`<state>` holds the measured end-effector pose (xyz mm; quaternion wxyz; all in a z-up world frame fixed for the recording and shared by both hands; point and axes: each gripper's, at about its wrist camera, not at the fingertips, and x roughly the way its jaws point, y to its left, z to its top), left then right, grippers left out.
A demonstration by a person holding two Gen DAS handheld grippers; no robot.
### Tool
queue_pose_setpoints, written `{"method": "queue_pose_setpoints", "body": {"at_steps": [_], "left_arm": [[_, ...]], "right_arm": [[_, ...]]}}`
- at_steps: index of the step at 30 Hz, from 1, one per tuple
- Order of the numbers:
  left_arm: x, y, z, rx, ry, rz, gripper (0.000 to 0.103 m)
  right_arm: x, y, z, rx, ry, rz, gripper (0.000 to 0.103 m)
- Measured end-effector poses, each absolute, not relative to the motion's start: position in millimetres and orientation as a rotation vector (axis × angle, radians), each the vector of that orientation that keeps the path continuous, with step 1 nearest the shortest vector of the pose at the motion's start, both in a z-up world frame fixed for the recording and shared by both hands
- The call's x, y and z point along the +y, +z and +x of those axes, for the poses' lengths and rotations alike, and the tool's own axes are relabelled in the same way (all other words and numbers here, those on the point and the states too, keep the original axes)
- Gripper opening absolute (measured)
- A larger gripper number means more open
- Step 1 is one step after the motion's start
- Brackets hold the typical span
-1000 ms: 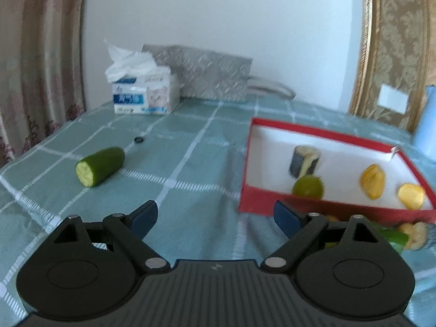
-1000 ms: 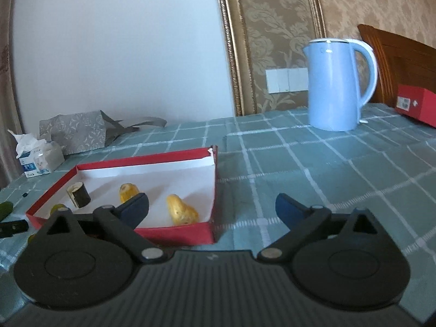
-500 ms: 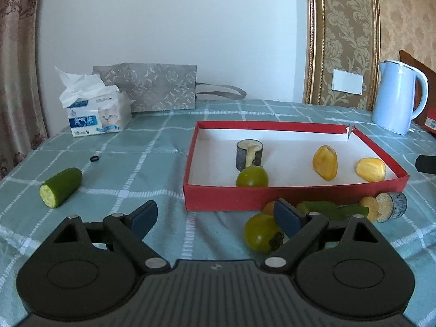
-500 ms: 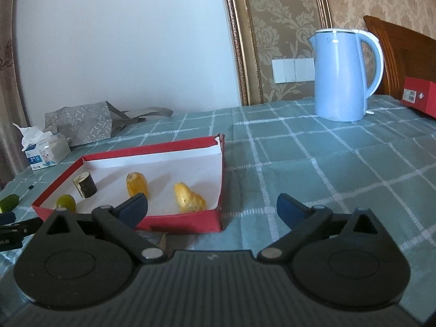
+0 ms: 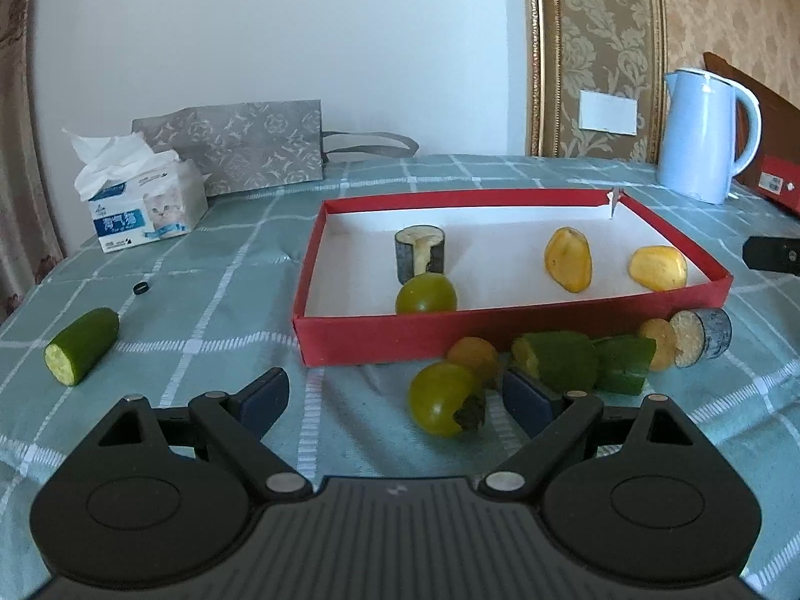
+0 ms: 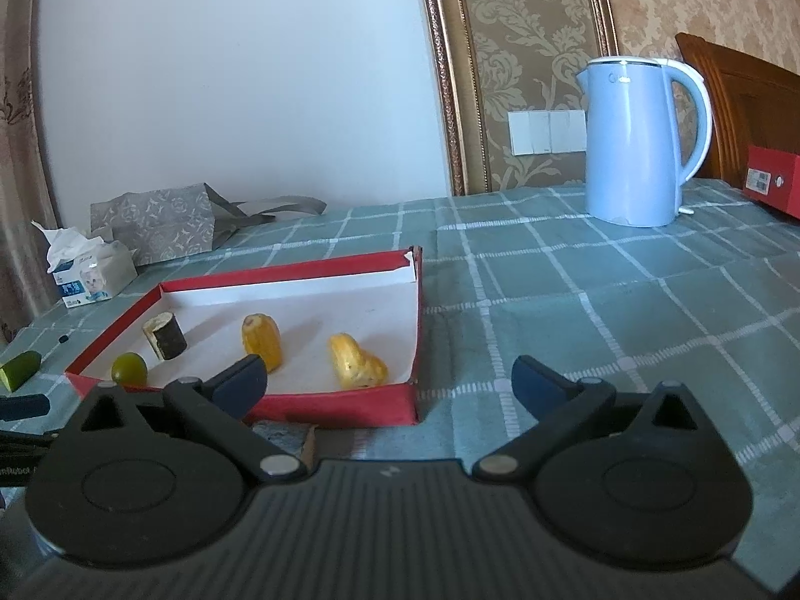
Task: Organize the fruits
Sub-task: 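Move the left tool to the green tomato and close on it, then lift the green tomato with the left gripper while the right gripper grasps a dark eggplant slice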
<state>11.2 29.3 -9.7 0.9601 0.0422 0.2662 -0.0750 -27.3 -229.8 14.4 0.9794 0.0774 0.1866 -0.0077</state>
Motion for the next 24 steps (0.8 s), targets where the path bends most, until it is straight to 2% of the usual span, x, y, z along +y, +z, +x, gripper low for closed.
{"method": "queue_pose_setpoints", "body": {"at_steps": [1,4,6,14,24], "left_arm": [[30.1,-10.2,12.2,0.544,-0.149,0.083,0.092],[28.8,-11.6,13.8,0.563,-0.159,0.096,0.078],[25.8,-11.8,12.3,0.564,-0.189,0.109,0.06],[12.9,-14.8,11.3,0.589,-0.272,0.16,0.033],[18.0,-13.6,16.2,0.587,-0.231,0.134,0.033]], "right_arm": [[-229.8,14.2,-27.1,0.378,-0.015,0.155,0.103],[-229.8,14.0,-26.5,0.386,-0.013,0.157,0.103],[-230.0,14.0,-26.5,0.388,-0.012,0.159,0.103],[-228.2,12.6,-24.1,0.4,-0.018,0.146,0.103],[-233.4,16.1,-29.6,0.35,-0.082,0.138,0.103]]}}
